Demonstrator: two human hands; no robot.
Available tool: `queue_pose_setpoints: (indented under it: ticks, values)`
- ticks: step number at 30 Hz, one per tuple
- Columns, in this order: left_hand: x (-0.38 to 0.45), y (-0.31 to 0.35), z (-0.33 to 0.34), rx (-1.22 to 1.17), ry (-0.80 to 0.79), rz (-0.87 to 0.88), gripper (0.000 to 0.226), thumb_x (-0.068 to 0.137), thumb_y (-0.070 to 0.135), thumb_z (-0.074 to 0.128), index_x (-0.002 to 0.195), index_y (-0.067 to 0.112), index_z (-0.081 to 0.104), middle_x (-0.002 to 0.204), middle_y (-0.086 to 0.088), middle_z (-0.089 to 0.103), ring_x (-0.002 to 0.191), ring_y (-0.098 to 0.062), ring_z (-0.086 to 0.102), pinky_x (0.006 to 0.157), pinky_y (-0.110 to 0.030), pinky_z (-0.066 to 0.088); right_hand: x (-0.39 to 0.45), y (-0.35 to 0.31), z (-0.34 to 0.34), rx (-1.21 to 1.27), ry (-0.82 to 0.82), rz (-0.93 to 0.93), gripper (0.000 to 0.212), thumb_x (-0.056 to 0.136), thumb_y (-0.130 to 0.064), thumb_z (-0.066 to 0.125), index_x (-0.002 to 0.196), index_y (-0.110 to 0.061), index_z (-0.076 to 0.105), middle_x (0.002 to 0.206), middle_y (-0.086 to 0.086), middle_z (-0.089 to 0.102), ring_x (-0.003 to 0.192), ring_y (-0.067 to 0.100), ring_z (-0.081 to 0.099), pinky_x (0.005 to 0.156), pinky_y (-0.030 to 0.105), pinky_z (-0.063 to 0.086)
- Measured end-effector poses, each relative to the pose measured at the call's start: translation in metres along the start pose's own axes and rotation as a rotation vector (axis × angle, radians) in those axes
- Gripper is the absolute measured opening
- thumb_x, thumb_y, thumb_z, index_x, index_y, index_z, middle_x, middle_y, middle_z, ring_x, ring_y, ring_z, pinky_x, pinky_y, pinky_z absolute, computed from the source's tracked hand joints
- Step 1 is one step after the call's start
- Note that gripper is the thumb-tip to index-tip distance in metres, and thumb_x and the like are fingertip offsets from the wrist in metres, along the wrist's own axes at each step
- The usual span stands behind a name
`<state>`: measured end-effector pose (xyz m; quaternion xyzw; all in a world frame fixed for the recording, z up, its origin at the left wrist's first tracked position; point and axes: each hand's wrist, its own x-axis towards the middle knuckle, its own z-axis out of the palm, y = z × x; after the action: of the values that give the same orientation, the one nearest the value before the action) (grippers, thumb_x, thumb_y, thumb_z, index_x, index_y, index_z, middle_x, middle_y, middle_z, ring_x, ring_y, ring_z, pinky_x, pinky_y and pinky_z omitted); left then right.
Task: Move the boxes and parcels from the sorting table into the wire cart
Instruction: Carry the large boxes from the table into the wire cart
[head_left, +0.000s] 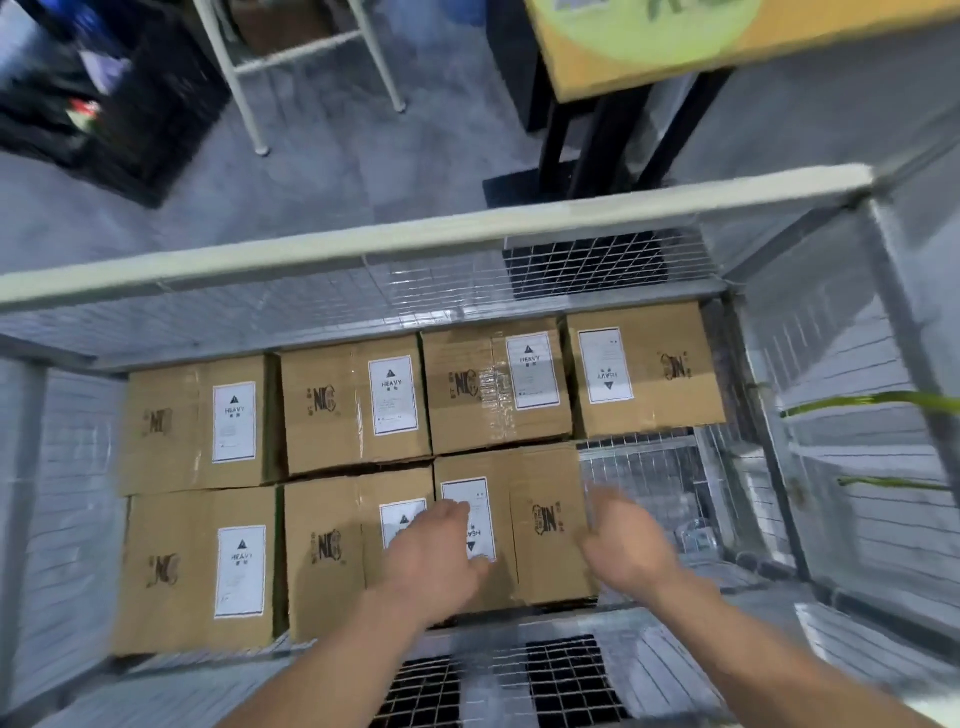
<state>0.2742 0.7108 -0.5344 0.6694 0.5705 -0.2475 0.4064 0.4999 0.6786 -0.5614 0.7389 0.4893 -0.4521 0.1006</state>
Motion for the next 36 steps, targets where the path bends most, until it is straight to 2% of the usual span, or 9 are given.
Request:
queue_pose_setpoints:
  ticks: [3, 6, 9, 12, 17, 19, 24, 30, 36]
  values:
    - [-0.036, 0.024, -0.053, 0.160, 0.092, 0.103, 0.050, 0.098, 0.047, 0.053, 0.138, 0.017, 0.049, 0.139, -0.003, 0.053, 0.126, -0.022, 0.050, 0.095, -0.035, 0.047, -0.045, -0.023, -0.052, -0.098, 0.077, -0.006, 0.026, 0.098, -0.029, 0.052, 0.120, -0.017, 0.057, 0.100, 0.001, 0.064, 0.082, 0.020, 0.060, 0.068, 0.031, 0.054]
    - [-0.075, 0.052, -0.104, 0.246, 0.158, 0.217, 0.042, 0.098, 0.052, 0.051, 0.120, 0.016, 0.056, 0.117, -0.004, 0.061, 0.106, -0.022, 0.057, 0.078, -0.033, 0.046, -0.088, -0.040, -0.096, -0.162, 0.151, 0.006, 0.035, 0.097, -0.029, 0.050, 0.130, -0.020, 0.056, 0.108, 0.002, 0.068, 0.094, 0.024, 0.064, 0.076, 0.032, 0.053]
    - [-0.114, 0.082, -0.142, 0.296, 0.211, 0.348, 0.048, 0.096, 0.053, 0.051, 0.128, 0.018, 0.056, 0.119, -0.003, 0.063, 0.107, -0.022, 0.059, 0.081, -0.034, 0.050, -0.139, -0.050, -0.129, -0.202, 0.267, 0.002, 0.035, 0.095, -0.034, 0.049, 0.125, -0.019, 0.057, 0.112, 0.005, 0.070, 0.095, 0.025, 0.064, 0.075, 0.032, 0.052]
    - [-0.150, 0.111, -0.170, 0.390, 0.256, 0.463, 0.048, 0.095, 0.058, 0.049, 0.123, 0.020, 0.056, 0.118, -0.002, 0.061, 0.108, -0.023, 0.058, 0.087, -0.038, 0.053, -0.193, -0.054, -0.153, -0.193, 0.389, 0.039, 0.035, 0.095, -0.042, 0.049, 0.118, -0.017, 0.057, 0.109, 0.007, 0.070, 0.100, 0.030, 0.066, 0.072, 0.034, 0.046]
    - [-0.210, 0.162, -0.193, 0.488, 0.326, 0.676, 0.051, 0.093, 0.058, 0.051, 0.127, 0.021, 0.056, 0.139, -0.001, 0.056, 0.120, -0.023, 0.057, 0.095, -0.041, 0.052, -0.285, -0.047, -0.174, -0.104, 0.583, 0.174, 0.040, 0.092, -0.049, 0.050, 0.120, -0.022, 0.060, 0.115, 0.005, 0.070, 0.107, 0.030, 0.066, 0.081, 0.037, 0.053]
    - [-0.232, 0.183, -0.192, 0.539, 0.334, 0.749, 0.051, 0.092, 0.057, 0.050, 0.126, 0.019, 0.057, 0.136, -0.002, 0.057, 0.120, -0.023, 0.057, 0.095, -0.042, 0.051, -0.319, -0.037, -0.177, -0.073, 0.626, 0.239, 0.044, 0.094, -0.051, 0.050, 0.123, -0.021, 0.060, 0.118, 0.006, 0.069, 0.110, 0.030, 0.064, 0.081, 0.037, 0.053]
    - [-0.279, 0.232, -0.169, 0.640, 0.379, 0.916, 0.055, 0.090, 0.067, 0.050, 0.121, 0.022, 0.057, 0.125, 0.001, 0.059, 0.118, -0.022, 0.056, 0.094, -0.043, 0.051, -0.401, -0.002, -0.171, 0.021, 0.715, 0.384, 0.040, 0.093, -0.053, 0.053, 0.111, -0.020, 0.064, 0.116, 0.007, 0.069, 0.112, 0.032, 0.063, 0.081, 0.036, 0.053]
    - [-0.334, 0.278, -0.116, 0.724, 0.397, 1.107, 0.068, 0.091, 0.069, 0.047, 0.137, 0.018, 0.052, 0.141, -0.002, 0.053, 0.132, -0.023, 0.047, 0.104, -0.043, 0.045, -0.493, 0.037, -0.138, 0.139, 0.810, 0.518, 0.043, 0.094, -0.054, 0.052, 0.119, -0.021, 0.064, 0.125, 0.004, 0.067, 0.117, 0.030, 0.061, 0.080, 0.036, 0.048]
    - [-0.407, 0.301, -0.046, 0.803, 0.400, 1.218, 0.062, 0.091, 0.068, 0.047, 0.127, 0.018, 0.055, 0.129, -0.001, 0.057, 0.124, -0.025, 0.052, 0.095, -0.038, 0.046, -0.576, 0.070, -0.079, 0.186, 0.866, 0.635, 0.041, 0.093, -0.057, 0.051, 0.107, -0.020, 0.062, 0.119, 0.005, 0.068, 0.112, 0.030, 0.062, 0.075, 0.036, 0.044]
